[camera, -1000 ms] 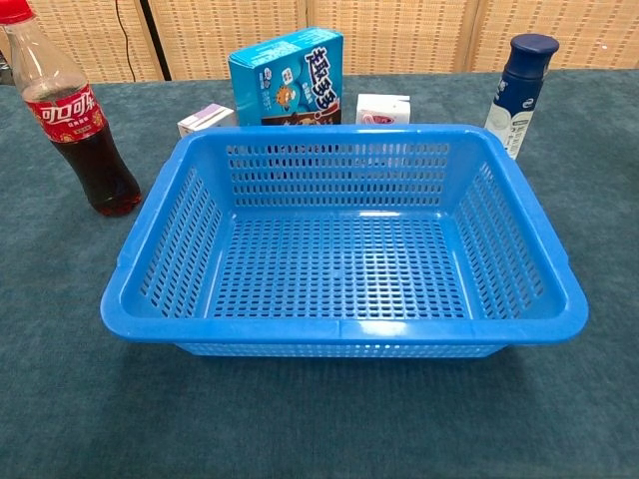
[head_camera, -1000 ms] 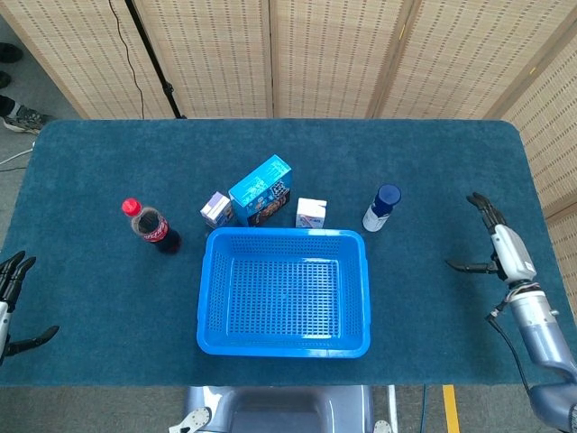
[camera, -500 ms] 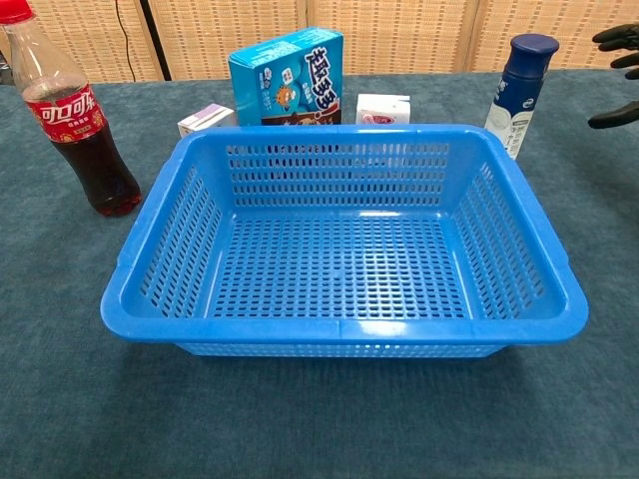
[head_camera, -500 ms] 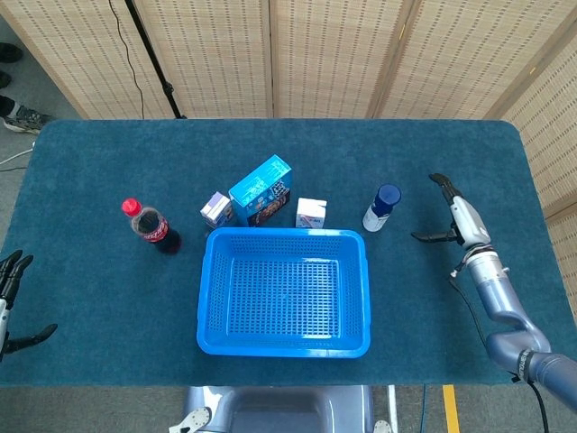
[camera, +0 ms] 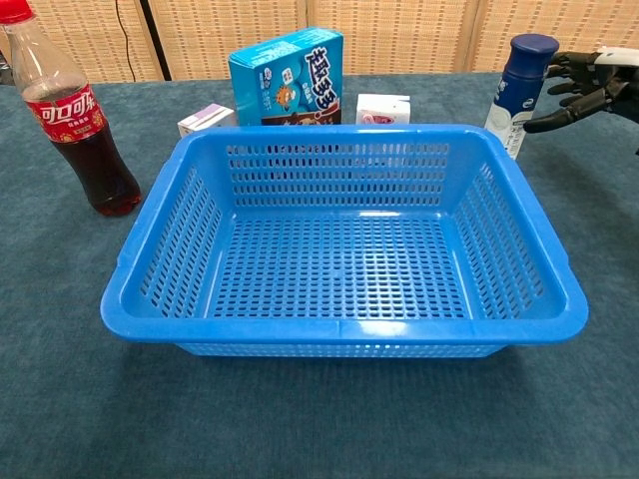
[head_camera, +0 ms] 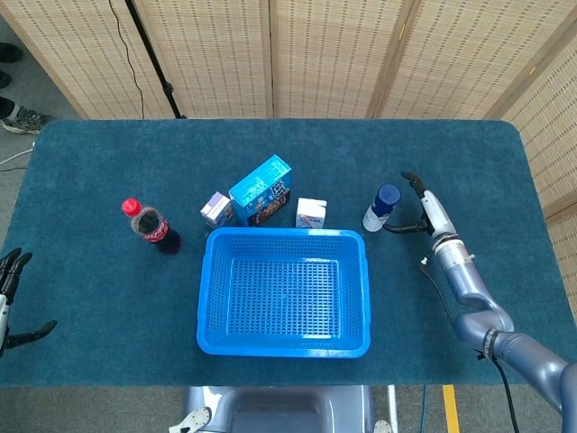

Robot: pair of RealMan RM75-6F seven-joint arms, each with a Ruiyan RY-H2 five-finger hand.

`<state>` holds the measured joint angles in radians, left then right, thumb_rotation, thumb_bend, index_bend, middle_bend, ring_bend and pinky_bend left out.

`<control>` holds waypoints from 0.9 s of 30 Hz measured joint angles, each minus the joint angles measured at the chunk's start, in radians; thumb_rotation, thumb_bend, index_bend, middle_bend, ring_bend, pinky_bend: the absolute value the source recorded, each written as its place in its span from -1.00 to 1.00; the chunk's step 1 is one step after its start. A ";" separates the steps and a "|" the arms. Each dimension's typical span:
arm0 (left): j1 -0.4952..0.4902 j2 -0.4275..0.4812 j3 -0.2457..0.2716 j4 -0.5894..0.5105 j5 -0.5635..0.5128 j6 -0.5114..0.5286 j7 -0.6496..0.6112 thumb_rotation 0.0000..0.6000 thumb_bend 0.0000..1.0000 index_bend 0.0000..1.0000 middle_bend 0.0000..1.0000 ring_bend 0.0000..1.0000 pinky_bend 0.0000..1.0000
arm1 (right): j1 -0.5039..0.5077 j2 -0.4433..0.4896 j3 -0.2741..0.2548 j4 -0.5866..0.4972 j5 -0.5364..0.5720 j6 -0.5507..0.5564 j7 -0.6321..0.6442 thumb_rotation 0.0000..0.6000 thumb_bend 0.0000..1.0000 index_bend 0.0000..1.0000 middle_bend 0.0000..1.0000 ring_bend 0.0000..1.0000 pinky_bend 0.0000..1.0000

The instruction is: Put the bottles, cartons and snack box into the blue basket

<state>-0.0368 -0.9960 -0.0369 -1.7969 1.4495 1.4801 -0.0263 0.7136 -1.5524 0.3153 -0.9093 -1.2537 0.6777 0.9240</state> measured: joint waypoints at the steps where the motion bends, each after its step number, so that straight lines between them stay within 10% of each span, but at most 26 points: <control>1: 0.000 0.000 -0.001 0.000 -0.002 0.001 0.001 1.00 -0.96 -1.00 -1.00 -1.00 -1.00 | 0.005 -0.011 0.001 0.012 0.001 -0.004 0.007 1.00 -1.00 -1.00 -1.00 -1.00 -0.96; 14: 0.002 0.007 -0.004 0.003 -0.011 0.000 -0.024 1.00 -0.97 -1.00 -1.00 -1.00 -1.00 | 0.028 -0.135 0.018 0.134 0.023 0.020 0.009 1.00 -0.98 -0.35 -0.24 -0.29 -0.37; 19: 0.006 0.009 -0.002 0.004 -0.006 0.007 -0.032 1.00 -0.96 -1.00 -1.00 -1.00 -1.00 | 0.031 -0.152 0.027 0.142 0.041 0.019 -0.019 1.00 -0.65 -0.02 0.09 -0.15 -0.31; 27: 0.014 0.010 0.002 0.004 0.008 0.023 -0.046 1.00 -0.96 -1.00 -1.00 -1.00 -1.00 | 0.016 -0.138 0.036 0.093 0.044 0.075 -0.079 1.00 -0.48 0.05 0.17 -0.09 -0.20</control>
<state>-0.0224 -0.9859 -0.0350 -1.7925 1.4570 1.5028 -0.0718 0.7300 -1.6905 0.3509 -0.8161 -1.2097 0.7532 0.8452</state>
